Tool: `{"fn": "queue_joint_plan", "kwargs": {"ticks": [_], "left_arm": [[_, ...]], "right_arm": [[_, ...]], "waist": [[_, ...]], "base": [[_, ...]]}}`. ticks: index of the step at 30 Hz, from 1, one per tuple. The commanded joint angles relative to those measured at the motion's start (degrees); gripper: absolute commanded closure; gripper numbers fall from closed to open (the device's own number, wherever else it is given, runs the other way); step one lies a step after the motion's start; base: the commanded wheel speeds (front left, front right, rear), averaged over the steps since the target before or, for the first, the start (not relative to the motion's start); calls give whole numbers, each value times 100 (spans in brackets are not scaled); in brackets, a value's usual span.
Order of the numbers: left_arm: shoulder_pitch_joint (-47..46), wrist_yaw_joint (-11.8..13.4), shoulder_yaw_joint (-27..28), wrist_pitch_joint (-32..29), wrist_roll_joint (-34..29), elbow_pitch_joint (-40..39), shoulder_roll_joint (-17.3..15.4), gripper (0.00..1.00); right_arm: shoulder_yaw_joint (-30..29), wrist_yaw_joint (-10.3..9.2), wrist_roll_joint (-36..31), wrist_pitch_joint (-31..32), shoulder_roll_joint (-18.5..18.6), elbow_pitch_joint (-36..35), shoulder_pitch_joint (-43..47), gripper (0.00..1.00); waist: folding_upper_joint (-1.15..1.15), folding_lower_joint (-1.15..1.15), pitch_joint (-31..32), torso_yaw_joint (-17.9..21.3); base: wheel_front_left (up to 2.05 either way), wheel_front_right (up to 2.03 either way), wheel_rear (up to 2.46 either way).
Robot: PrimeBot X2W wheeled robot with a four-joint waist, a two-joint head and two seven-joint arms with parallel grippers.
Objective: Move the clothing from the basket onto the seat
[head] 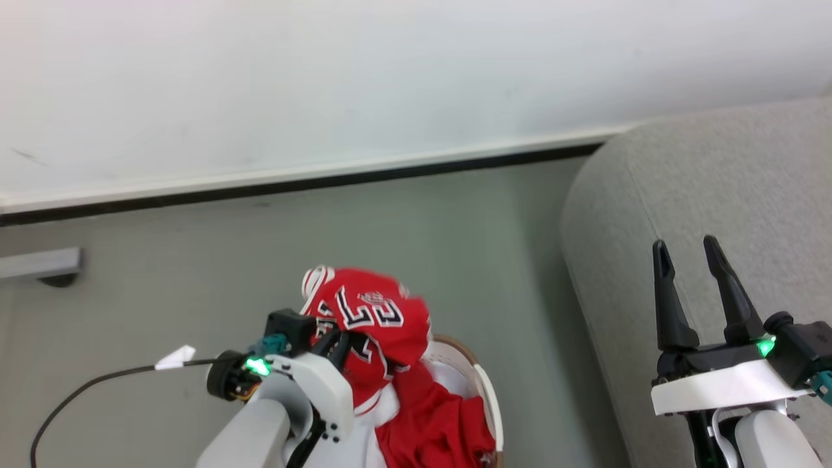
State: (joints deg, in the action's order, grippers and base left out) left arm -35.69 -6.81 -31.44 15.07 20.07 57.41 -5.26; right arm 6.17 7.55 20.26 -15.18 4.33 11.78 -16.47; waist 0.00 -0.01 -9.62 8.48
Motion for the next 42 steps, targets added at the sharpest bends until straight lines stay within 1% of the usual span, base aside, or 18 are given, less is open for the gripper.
{"fn": "queue_joint_plan", "kwargs": {"ticks": [1,10,11,17,22,28,30,37,42], "left_arm": [[145,-12,112,12,121,-238,-65,100],[333,-41,567,13,222,-1843,-30,100],[333,-41,567,13,222,-1843,-30,100],[372,-60,762,12,439,-2687,4,100],[422,-61,784,10,555,-3103,26,100],[470,-56,736,-34,616,-3296,3,100],[494,-47,730,-42,632,-3319,-5,100],[519,-40,604,-67,636,-3381,19,100],[545,-49,396,-112,688,-3466,82,100]], "right_arm": [[-1,-12,41,6,45,31,105,0],[141,-12,102,6,15,132,372,0],[141,-12,102,6,15,132,372,0],[368,-12,147,6,14,181,440,0],[577,-12,200,6,20,217,506,0],[764,-12,220,6,75,230,469,0],[921,-12,213,6,121,231,403,0],[1938,-12,546,6,406,272,112,0],[2623,-12,742,6,488,592,-231,0]], "waist": [[0,1,306,-301],[0,1,658,-661],[0,1,658,-661],[0,1,799,-812],[0,1,903,-890],[0,1,926,-936],[0,1,921,-942],[0,1,935,-1023],[0,1,959,-1162]], "base": [[0,0,0],[0,0,0],[0,0,0],[0,0,0],[0,0,0],[0,0,0],[0,0,0],[0,0,0],[0,0,0]]}}
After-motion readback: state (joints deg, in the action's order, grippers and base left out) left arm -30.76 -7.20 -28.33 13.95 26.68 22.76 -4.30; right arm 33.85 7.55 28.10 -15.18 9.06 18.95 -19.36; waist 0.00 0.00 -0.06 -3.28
